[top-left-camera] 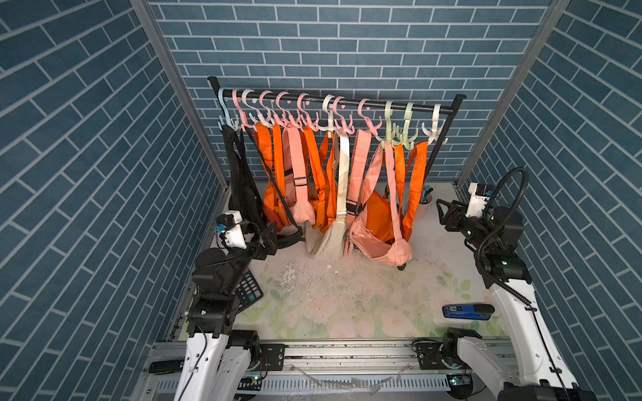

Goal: Take the bag off the hook
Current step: Move the clothesline to the center of the board.

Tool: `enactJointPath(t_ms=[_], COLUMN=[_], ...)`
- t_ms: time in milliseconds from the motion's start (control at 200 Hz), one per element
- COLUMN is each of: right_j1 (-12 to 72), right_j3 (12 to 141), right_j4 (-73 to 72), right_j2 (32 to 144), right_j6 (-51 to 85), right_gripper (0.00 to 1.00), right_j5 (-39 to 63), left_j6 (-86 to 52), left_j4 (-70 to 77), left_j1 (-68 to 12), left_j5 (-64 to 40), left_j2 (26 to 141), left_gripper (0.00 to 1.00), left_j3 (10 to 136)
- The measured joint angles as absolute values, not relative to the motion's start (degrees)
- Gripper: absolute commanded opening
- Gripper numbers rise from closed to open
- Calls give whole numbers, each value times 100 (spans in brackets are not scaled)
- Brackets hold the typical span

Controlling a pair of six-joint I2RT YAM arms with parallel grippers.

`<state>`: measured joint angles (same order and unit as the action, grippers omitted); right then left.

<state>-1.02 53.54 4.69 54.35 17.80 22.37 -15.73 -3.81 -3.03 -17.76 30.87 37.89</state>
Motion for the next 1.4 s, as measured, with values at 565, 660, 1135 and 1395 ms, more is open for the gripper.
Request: enactJointPath(t_ms=[565,660,1135,1395], right_j1=[276,344,558,692], right_j3=[6394,6401,6993,7299], right_j4=[596,489,185,49], right_j2=[6630,6831,7837,8221], right_j6=[1800,1798,1627,1396], right_gripper=[61,56,40,13], right_j5=[2460,2344,2018,1933], left_j6=[-2104,-2053,-1990,-1988], left_j4=[-631,-749,-965,-967], left_j1=[-419,-480,-541,-556], left_j5=[-2340,-2309,-2303,-2307], left_j2=[3109,3105,3129,3153], left_gripper=[99,99,99,99], left_j3=[3734,3734,3736,3736])
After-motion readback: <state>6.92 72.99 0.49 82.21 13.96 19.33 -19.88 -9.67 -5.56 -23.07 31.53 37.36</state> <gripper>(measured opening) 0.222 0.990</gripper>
